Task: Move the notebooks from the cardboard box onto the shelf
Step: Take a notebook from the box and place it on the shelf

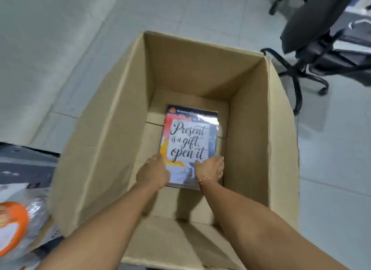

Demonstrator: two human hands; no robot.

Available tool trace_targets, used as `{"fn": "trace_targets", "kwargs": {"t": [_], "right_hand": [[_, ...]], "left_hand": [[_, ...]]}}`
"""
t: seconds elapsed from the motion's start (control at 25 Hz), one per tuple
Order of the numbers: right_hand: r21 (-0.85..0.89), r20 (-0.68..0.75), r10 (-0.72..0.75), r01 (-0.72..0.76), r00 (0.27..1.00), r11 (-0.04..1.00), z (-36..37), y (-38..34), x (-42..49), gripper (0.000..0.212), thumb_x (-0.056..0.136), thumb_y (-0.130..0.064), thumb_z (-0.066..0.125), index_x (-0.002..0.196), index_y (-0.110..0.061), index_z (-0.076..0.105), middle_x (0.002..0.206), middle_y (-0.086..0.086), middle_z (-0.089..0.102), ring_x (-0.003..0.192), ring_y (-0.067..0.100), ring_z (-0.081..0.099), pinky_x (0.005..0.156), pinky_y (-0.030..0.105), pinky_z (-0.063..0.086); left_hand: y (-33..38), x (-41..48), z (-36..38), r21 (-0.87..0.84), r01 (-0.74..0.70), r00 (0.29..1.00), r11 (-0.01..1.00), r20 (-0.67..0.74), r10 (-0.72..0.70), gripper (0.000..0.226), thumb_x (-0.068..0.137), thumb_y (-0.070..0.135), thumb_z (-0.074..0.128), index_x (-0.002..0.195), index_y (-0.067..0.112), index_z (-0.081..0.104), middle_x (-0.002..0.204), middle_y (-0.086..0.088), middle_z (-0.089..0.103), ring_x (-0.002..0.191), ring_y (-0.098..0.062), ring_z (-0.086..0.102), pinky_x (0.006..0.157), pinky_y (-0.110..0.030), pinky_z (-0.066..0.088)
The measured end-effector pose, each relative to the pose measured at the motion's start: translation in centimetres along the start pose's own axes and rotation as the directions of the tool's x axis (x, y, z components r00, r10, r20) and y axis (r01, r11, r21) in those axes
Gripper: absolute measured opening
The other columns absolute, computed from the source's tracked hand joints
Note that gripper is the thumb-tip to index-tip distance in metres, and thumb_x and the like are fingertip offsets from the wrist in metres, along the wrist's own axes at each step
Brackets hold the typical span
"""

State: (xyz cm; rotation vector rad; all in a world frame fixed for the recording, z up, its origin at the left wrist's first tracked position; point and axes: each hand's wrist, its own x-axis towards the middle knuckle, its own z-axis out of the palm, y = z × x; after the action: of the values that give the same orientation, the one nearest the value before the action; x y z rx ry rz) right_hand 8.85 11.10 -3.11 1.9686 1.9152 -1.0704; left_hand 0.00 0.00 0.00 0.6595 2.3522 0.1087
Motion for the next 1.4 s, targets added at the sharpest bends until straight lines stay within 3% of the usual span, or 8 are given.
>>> {"fn": "trace_targets", "kwargs": {"t": [0.12,0.44,0.6,0.8,1.04,1.12,1.24,1.4], "right_hand": [[0.019,0.031,0.155,-0.155,0.987,0.988,1.5,0.1,2.2,0.082,0.085,-0.033,0.061,0.144,0.0,0.014,0.153,0.015,0.02,0.139,0.033,0.019,0.116,0.047,0.023],[-0.001,-0.033,0.254,-0.254,0.967,0.967,2.2,0.7,3.8,0.046,0.085,-0.018,0.057,0.127,-0.004,0.043,0.136,0.016,0.039,0.124,0.035,0.037,0.103,0.046,0.035],[0.126,-0.082,0.297,-0.286,0.951,0.95,1.0,0.6,3.1,0.038,0.084,-0.009,0.054,0.121,-0.004,0.045,0.136,0.017,0.041,0.127,0.036,0.036,0.105,0.048,0.032],[0.195,-0.188,0.141,-0.103,0.972,0.975,-1.1,-0.5,0.1,0.036,0.082,-0.003,0.054,0.118,-0.003,0.046,0.133,0.016,0.045,0.127,0.033,0.038,0.106,0.047,0.029],[0.512,-0.305,-0.073,0.228,0.95,0.828,-4.3,-3.4,-7.6,0.035,0.088,-0.007,0.055,0.121,0.0,0.046,0.13,0.018,0.044,0.124,0.033,0.039,0.106,0.045,0.028],[0.617,-0.4,-0.238,0.452,0.885,0.644,-6.4,-5.4,-12.2,0.034,0.087,-0.006,0.057,0.118,0.003,0.048,0.119,0.016,0.048,0.111,0.027,0.047,0.102,0.031,0.037],[0.672,-0.569,-0.429,0.697,0.702,0.25,-10.3,-9.5,-21.1,0.032,0.086,-0.006,0.062,0.114,0.006,0.05,0.101,0.001,0.046,0.089,0.007,0.045,0.076,-0.001,0.037],[0.593,-0.726,-0.572,0.769,0.382,-0.238,-14.1,-14.1,-36.1,0.052,0.083,-0.014,0.066,0.126,0.009,0.047,0.109,0.013,0.049,0.103,0.001,0.05,0.095,0.01,0.041]], "left_hand": [[-1.4,2.7,3.1,-0.052,0.266,0.955,0.962,0.151,-0.256,0.05,0.087,0.022,0.049,0.133,0.004,0.038,0.139,-0.015,0.046,0.126,-0.031,0.048,0.099,-0.039,0.043],[0.7,5.1,4.6,-0.177,0.504,0.863,0.845,0.14,-0.486,0.039,0.086,0.018,0.055,0.121,0.0,0.052,0.13,-0.019,0.054,0.117,-0.039,0.055,0.096,-0.041,0.047],[0.0,3.9,4.4,-0.031,0.426,0.901,0.904,0.106,-0.421,0.029,0.087,0.001,0.047,0.112,-0.001,0.06,0.123,-0.019,0.06,0.114,-0.036,0.057,0.091,-0.04,0.049],[1.9,1.2,2.5,-0.047,0.364,0.929,0.93,-0.058,-0.366,0.029,0.088,-0.005,0.047,0.112,-0.001,0.063,0.121,-0.02,0.063,0.114,-0.036,0.058,0.09,-0.039,0.051],[0.7,-8.0,-4.6,-0.242,0.09,0.856,0.966,-0.477,-0.199,0.011,0.083,0.003,0.058,0.092,0.005,0.064,0.102,-0.017,0.068,0.097,-0.037,0.063,0.074,-0.04,0.049],[-0.5,-13.2,-8.2,-0.266,-0.024,0.751,0.964,-0.641,-0.158,0.01,0.083,0.006,0.061,0.093,0.006,0.064,0.098,-0.016,0.067,0.093,-0.036,0.062,0.073,-0.038,0.046],[-2.8,-23.1,-13.7,-0.152,-0.128,0.392,0.98,-0.916,-0.09,0.026,0.084,0.009,0.06,0.109,0.005,0.065,0.091,-0.019,0.069,0.083,-0.038,0.065,0.067,-0.042,0.052],[-6.7,-38.0,-19.9,-0.064,0.077,-0.12,0.995,-0.991,-0.055,0.046,0.09,0.025,0.047,0.13,0.005,0.056,0.094,-0.023,0.073,0.081,-0.04,0.069,0.07,-0.039,0.045]]}}
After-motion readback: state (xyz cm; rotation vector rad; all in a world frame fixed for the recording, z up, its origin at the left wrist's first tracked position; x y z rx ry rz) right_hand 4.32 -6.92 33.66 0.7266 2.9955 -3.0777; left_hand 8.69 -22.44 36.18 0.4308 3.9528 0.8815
